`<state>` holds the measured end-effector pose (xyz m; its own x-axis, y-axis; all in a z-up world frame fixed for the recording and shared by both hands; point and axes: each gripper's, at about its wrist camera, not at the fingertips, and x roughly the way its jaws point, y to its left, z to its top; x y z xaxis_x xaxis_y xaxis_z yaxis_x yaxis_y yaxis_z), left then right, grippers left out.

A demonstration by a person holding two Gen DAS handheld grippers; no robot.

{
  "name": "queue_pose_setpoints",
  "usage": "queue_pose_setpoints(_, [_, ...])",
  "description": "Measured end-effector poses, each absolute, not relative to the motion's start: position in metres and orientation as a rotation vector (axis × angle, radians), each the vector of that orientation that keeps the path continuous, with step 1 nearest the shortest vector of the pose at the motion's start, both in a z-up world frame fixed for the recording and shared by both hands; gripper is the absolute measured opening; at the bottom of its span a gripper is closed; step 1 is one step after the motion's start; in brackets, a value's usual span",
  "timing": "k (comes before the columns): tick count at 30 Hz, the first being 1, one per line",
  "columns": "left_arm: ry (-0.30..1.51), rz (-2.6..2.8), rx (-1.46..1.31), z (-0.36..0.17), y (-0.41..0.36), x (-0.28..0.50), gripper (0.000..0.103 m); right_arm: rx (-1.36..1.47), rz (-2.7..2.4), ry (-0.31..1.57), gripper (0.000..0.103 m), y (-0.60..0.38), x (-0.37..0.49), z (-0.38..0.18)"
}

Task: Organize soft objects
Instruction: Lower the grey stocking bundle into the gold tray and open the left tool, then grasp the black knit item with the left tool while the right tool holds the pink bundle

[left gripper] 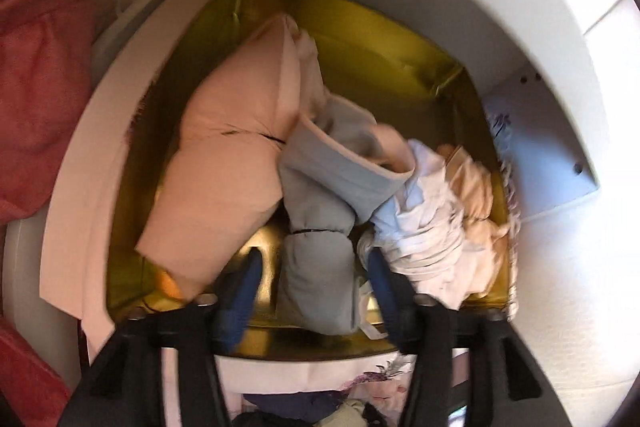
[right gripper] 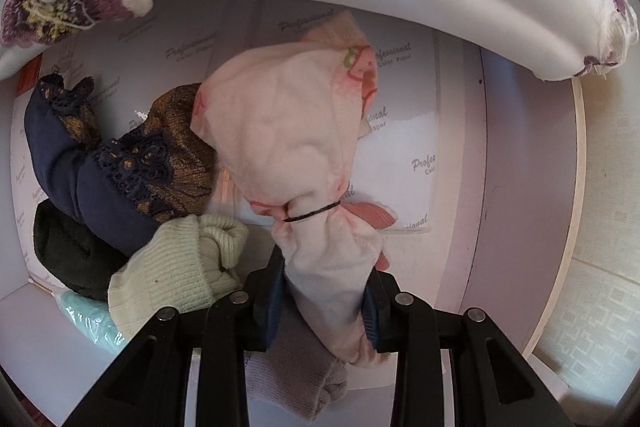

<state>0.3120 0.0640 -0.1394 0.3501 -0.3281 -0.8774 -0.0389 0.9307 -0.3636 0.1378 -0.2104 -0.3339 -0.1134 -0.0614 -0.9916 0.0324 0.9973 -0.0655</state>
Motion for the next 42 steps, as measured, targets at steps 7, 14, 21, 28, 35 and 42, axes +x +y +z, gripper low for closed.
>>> queue_pose_setpoints(7, [1.130, -0.156, -0.376, -0.106, 0.096, 0.272, 0.064, -0.020, -0.082, 1.680, 0.035, -0.211, 0.139, -0.330])
queue_pose_setpoints(14, [1.154, -0.112, -0.381, -0.109, 0.113, 0.216, 0.062, -0.003, -0.085, 1.676, 0.035, -0.214, 0.139, -0.329])
queue_pose_setpoints(21, [1.324, -0.127, -0.343, -0.157, 0.108, 0.176, 0.061, 0.034, -0.087, 1.674, 0.036, -0.222, 0.139, -0.329])
queue_pose_setpoints(28, [1.501, -0.216, -0.242, -0.211, 0.085, 0.164, 0.053, 0.053, -0.085, 1.671, 0.036, -0.231, 0.138, -0.326])
queue_pose_setpoints(35, [1.536, -0.287, -0.170, -0.236, 0.056, 0.164, 0.053, 0.053, -0.085, 1.670, 0.036, -0.231, 0.138, -0.324])
queue_pose_setpoints(42, [1.564, -0.288, -0.136, -0.258, 0.046, 0.167, 0.054, 0.056, -0.084, 1.669, 0.036, -0.232, 0.139, -0.323])
